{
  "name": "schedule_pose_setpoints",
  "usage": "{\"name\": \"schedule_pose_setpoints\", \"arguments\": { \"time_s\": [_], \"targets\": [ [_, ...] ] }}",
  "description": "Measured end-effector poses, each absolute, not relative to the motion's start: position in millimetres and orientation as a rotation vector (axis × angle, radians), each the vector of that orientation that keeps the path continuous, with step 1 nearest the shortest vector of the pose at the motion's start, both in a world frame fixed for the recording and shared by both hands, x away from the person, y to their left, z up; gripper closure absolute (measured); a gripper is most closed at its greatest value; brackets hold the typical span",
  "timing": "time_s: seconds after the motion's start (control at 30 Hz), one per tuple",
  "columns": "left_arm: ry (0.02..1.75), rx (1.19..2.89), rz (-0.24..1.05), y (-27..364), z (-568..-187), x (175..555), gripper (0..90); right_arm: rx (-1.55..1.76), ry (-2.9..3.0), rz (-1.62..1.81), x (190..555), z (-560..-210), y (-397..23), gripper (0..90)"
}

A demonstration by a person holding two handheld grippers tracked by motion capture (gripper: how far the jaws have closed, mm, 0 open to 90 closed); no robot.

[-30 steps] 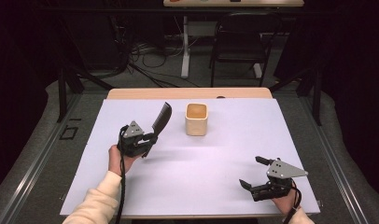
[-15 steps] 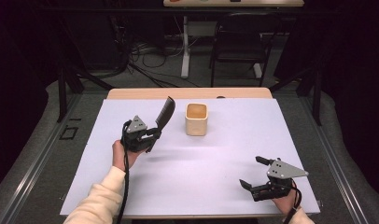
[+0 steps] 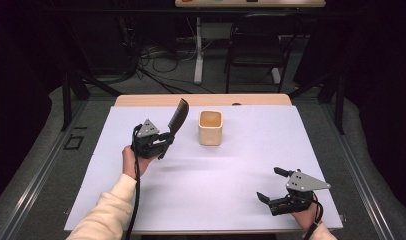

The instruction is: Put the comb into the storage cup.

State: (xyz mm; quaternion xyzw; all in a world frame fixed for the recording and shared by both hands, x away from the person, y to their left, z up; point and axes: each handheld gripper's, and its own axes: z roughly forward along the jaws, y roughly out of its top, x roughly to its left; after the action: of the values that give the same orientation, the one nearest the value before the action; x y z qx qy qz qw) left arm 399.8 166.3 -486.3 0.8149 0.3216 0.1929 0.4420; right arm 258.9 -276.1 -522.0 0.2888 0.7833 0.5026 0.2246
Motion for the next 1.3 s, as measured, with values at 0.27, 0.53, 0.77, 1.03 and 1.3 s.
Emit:
{"name": "schedule_pose_setpoints", "arguments": {
  "time_s": [0.27, 0.53, 0.77, 1.03, 1.3],
  "targets": [
    [0.781, 2.028, 0.481, 160.3, -481.7, 404.3, 72.4, 0.795, 2.159, 1.387, 258.8, -521.9, -276.5, 0.9],
    [0.782, 2.017, 0.486, 156.3, -477.2, 409.3, 72.5, 0.802, 2.154, 1.389, 258.4, -521.8, -276.4, 1.0],
    [0.785, 2.007, 0.485, 151.6, -477.6, 413.2, 72.4, 0.802, 2.153, 1.39, 258.5, -521.8, -276.4, 1.0],
    [0.787, 1.998, 0.482, 147.5, -476.5, 416.6, 72.4, 0.803, 2.155, 1.39, 258.7, -521.9, -276.3, 0.9],
    [0.784, 1.994, 0.48, 143.8, -473.2, 419.8, 72.5, 0.809, 2.156, 1.392, 258.7, -521.8, -276.7, 0.1]
  ]
}}
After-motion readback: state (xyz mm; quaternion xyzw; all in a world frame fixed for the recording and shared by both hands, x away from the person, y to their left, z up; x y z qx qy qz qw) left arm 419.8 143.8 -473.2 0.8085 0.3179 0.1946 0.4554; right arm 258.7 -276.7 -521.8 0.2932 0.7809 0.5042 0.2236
